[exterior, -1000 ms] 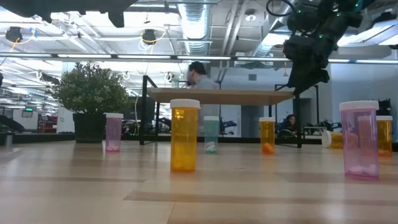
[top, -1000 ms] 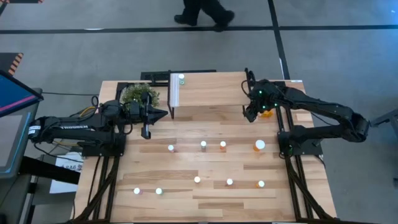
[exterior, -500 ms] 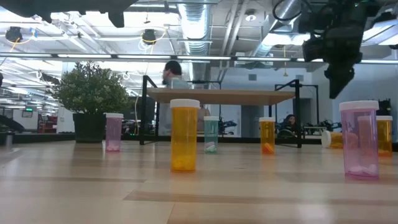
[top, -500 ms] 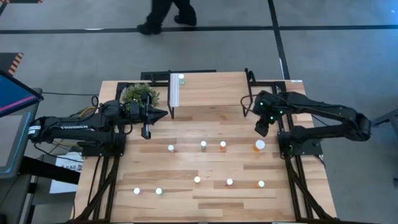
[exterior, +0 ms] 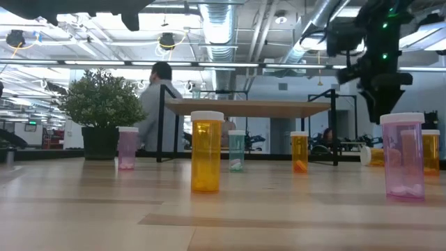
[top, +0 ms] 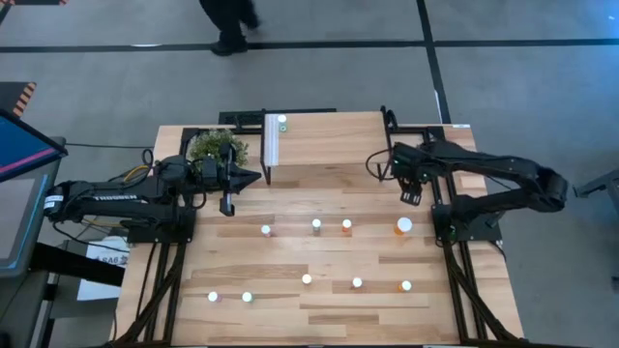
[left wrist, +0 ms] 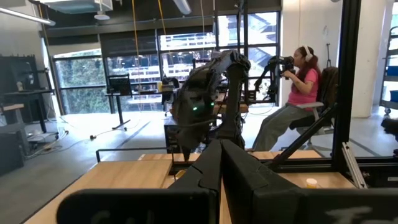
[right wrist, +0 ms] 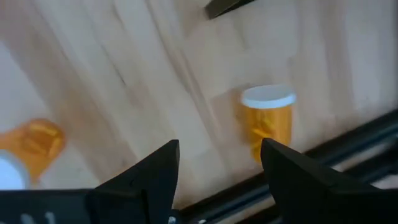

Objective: Pick and place medicine bottles onto shelf by color
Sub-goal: Put the top orange large pill bottle on the shelf

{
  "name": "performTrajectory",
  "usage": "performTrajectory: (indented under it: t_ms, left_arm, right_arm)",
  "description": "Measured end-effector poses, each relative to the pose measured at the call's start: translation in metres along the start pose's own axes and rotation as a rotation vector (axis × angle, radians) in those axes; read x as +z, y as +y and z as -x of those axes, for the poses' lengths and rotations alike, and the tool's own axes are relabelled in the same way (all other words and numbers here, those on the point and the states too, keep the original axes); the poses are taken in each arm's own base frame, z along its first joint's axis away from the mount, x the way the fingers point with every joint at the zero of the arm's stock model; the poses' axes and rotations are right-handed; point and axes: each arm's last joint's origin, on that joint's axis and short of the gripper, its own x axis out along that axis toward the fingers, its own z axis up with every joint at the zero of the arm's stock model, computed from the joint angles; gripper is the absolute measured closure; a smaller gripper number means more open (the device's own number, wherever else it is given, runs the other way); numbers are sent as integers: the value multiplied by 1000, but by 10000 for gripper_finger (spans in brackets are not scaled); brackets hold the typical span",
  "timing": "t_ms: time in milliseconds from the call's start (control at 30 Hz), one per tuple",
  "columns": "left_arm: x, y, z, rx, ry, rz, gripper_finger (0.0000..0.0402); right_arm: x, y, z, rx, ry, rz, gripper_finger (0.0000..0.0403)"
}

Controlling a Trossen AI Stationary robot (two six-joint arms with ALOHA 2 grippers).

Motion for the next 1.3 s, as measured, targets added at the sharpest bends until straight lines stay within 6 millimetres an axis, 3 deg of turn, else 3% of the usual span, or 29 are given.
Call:
performTrajectory:
  t_ms: [167,500,933,1300]
  left_arm:
    - [0,0,0,0,4,0,401]
    - [-1,-1,0,-16,13,2,401]
    - [-2,-1,0,-28,21,6,401]
    - [-2,-1,0,-27,20,5,401]
  right_arm:
    - [1,-14,-10,29,58,5,155]
    - [-2,-47,-17,41,-20,-74,155]
    - [-22,-52,-62,38,-46,-107,155]
    - [-20,-61,-70,0,-87,-100,155]
